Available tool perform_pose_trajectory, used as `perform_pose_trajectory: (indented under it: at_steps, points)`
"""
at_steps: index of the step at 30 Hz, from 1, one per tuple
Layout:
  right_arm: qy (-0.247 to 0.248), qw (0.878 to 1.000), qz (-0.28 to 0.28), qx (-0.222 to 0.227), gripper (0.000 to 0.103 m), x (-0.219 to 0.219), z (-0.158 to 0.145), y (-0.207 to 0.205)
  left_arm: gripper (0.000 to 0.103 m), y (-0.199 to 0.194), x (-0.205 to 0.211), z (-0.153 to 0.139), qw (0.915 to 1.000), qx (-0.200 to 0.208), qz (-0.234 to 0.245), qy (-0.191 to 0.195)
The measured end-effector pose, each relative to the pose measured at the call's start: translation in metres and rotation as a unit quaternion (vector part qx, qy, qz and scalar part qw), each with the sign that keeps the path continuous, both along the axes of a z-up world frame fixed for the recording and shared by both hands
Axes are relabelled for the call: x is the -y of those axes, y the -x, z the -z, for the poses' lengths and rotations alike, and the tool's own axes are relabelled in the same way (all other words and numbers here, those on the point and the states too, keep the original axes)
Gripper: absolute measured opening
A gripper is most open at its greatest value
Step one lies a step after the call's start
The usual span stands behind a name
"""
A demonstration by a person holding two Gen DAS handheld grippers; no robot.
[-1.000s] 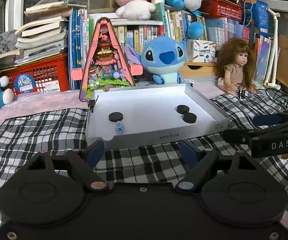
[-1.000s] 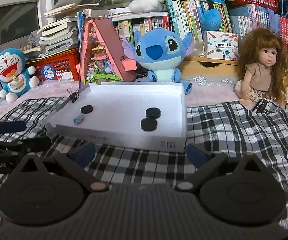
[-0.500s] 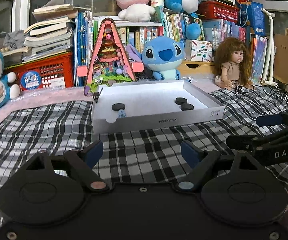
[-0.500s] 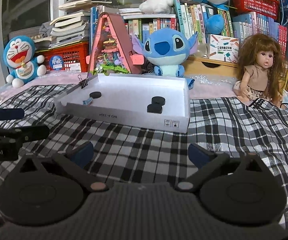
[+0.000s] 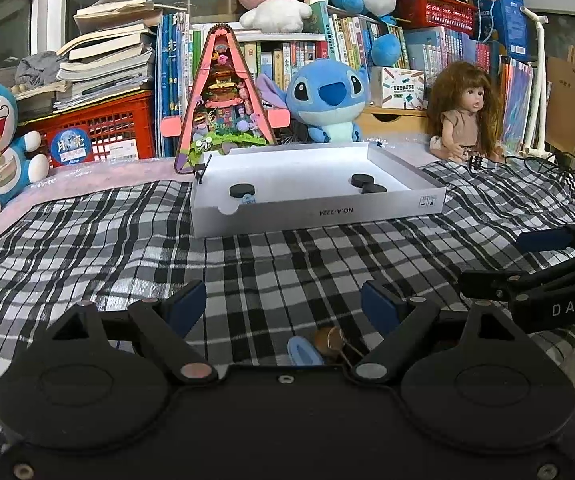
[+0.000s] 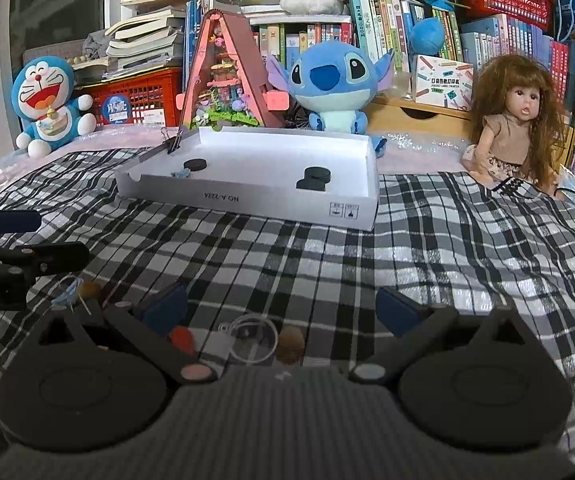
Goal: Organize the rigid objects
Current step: 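Move both tools back from the tray toward the clear cup and brown ball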
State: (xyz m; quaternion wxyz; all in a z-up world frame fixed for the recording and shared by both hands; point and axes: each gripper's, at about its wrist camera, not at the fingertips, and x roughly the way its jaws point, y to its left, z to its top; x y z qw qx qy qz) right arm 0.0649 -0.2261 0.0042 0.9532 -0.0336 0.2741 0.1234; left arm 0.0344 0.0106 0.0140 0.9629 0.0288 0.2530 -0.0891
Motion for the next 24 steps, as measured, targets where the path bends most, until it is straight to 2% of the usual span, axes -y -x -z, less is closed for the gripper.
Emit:
perform_pose_trajectory:
  at_steps: [5,11,24]
  points:
    - [-0.007,1.0,-0.001,0.001,0.103,-0.001,0.004,0.006,0.083,0.005,-0.006,0.005,0.9995,-0.01,0.008,0.029]
    - [0.006,1.0,0.001,0.014,0.103,-0.002,0.01,0.013,0.083,0.009,-0.006,0.01,0.9997,-0.014,0.005,0.019]
    - [0.006,1.0,-0.021,-0.011,0.102,-0.007,0.019,0.02,0.082,0.021,-0.006,0.019,0.9994,-0.031,0.004,0.018]
